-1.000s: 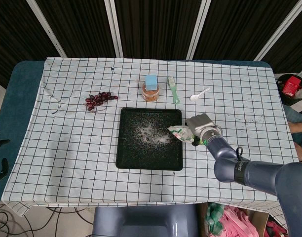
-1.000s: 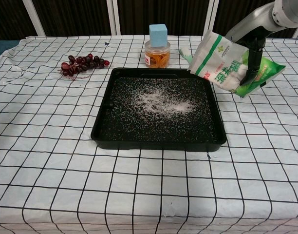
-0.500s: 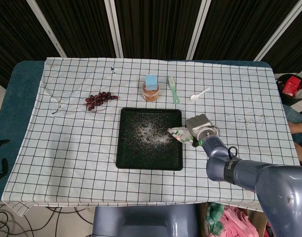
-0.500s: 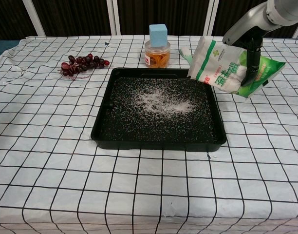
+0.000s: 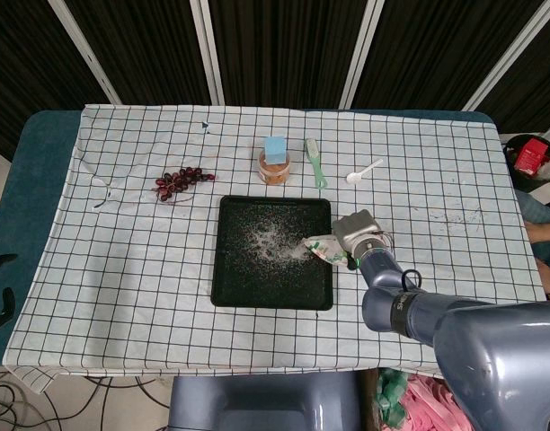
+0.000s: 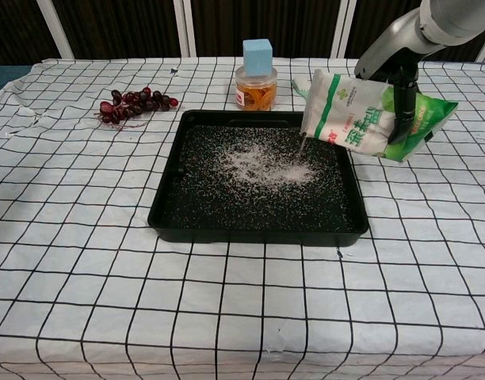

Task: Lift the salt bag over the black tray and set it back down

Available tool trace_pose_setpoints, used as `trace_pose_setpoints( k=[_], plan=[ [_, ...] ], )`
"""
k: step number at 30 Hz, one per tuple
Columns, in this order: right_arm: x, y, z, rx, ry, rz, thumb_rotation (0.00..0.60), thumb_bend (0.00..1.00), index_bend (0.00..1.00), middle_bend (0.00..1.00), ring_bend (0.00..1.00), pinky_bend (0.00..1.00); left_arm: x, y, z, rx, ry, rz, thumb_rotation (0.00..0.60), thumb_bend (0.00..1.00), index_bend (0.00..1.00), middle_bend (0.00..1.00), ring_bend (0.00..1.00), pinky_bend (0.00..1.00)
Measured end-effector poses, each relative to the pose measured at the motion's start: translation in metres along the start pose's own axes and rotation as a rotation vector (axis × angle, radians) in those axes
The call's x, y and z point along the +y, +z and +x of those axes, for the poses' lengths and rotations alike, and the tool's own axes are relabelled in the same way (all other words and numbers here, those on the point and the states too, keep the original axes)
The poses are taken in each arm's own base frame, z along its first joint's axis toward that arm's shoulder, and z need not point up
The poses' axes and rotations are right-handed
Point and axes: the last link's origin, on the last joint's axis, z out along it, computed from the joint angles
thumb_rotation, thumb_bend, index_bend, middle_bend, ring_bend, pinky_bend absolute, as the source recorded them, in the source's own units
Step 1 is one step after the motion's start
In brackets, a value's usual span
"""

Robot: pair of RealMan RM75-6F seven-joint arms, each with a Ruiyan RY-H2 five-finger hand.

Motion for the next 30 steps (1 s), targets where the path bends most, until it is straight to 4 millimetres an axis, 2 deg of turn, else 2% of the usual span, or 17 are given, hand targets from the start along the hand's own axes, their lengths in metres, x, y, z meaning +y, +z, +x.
trace_pose_setpoints(
  k=[7,12,24,30],
  plan=[
    [-0.004,0.001,0.003,0.044,0.040,0.058,0.600,0.45,0.54,0.45,0.58,0.51,0.000,0.000,0.000,0.001,0.000,0.000,0.600,0.61,0.22,0.04,0.00,0.00],
    [0.002,0.002,0.002,0.102,0.101,0.097,0.600,0.45,0.54,0.45,0.57,0.51,-0.001,0.000,0.000,0.001,0.001,0.000,0.600,0.61,0.22,0.04,0.00,0.00],
    [0.028,0.008,-0.020,0.277,0.400,0.262,0.600,0.45,0.54,0.42,0.54,0.51,-0.001,-0.001,-0.001,0.001,0.009,0.004,0.600,0.61,0.22,0.04,0.00,0.00],
    [0.050,0.012,-0.030,0.405,0.543,0.313,0.600,0.44,0.54,0.42,0.54,0.51,-0.001,-0.001,-0.001,0.001,0.009,0.004,0.600,0.61,0.22,0.04,0.00,0.00]
  ],
)
